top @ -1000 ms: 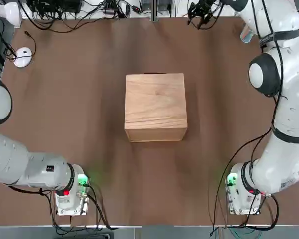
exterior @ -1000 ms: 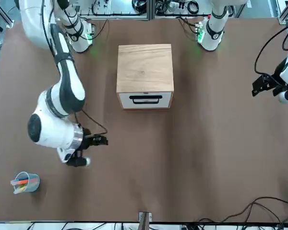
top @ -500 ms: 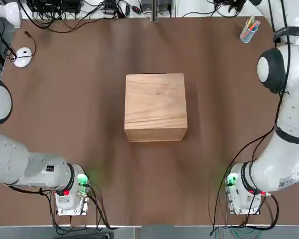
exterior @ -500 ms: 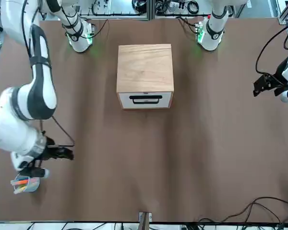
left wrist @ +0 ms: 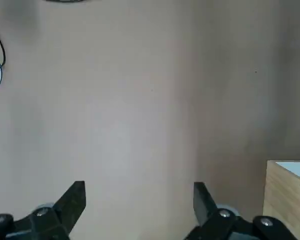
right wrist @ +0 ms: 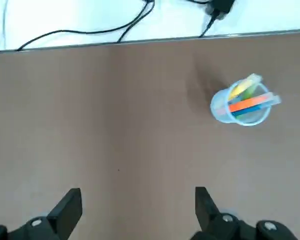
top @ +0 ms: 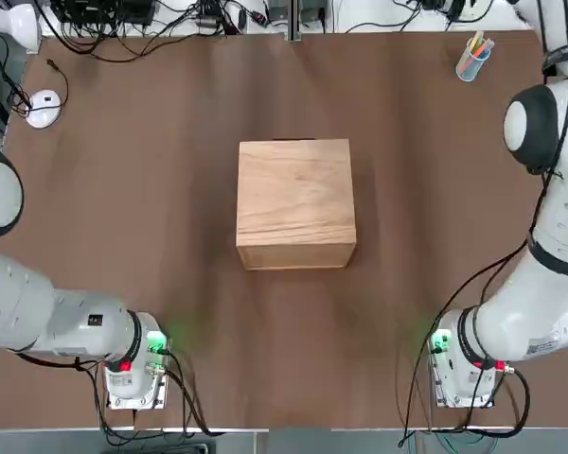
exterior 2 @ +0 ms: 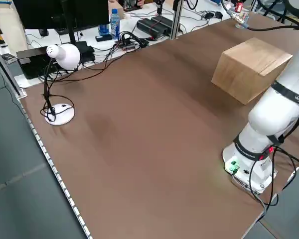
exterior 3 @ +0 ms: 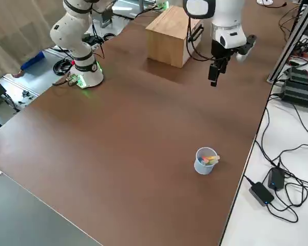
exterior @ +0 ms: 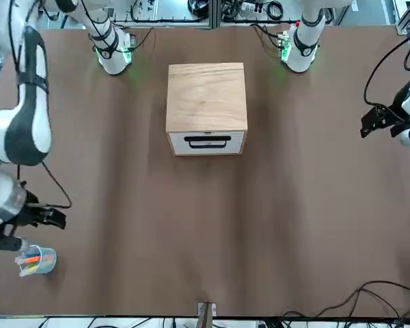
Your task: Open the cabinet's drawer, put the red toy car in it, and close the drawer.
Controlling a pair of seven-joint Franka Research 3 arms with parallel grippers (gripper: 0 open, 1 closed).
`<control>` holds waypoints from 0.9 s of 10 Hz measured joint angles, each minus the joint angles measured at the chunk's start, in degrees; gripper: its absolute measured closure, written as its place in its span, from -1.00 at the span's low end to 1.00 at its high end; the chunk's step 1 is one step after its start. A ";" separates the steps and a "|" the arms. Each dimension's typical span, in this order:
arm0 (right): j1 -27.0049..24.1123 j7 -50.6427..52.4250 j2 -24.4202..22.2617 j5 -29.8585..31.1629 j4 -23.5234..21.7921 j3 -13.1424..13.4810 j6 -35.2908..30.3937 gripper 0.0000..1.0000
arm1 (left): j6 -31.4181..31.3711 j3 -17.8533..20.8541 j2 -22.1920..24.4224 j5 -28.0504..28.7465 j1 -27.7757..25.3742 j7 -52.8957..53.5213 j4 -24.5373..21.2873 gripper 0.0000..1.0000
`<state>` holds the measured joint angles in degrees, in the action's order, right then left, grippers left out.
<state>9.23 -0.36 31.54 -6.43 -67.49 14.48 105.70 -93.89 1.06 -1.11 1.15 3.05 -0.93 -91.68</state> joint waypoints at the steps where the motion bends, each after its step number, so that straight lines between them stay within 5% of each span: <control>1: -1.68 0.68 -1.20 0.00 0.11 0.01 -1.21 -1.00 | 0.00 0.00 0.00 0.00 0.00 0.00 0.05 -0.91; 5: -4.24 1.25 -9.26 0.00 -0.63 -0.08 -7.32 -1.00 | 0.00 0.00 -0.05 0.00 0.01 0.00 0.11 -0.91; 9: -4.12 1.25 -19.47 0.00 -11.43 -1.20 -8.16 -1.00 | 0.00 0.00 -0.11 0.00 0.00 0.00 0.13 -0.93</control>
<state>5.11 0.89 12.07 -6.43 -78.92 13.28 97.53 -93.89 1.05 -1.22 1.15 3.05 -0.93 -91.55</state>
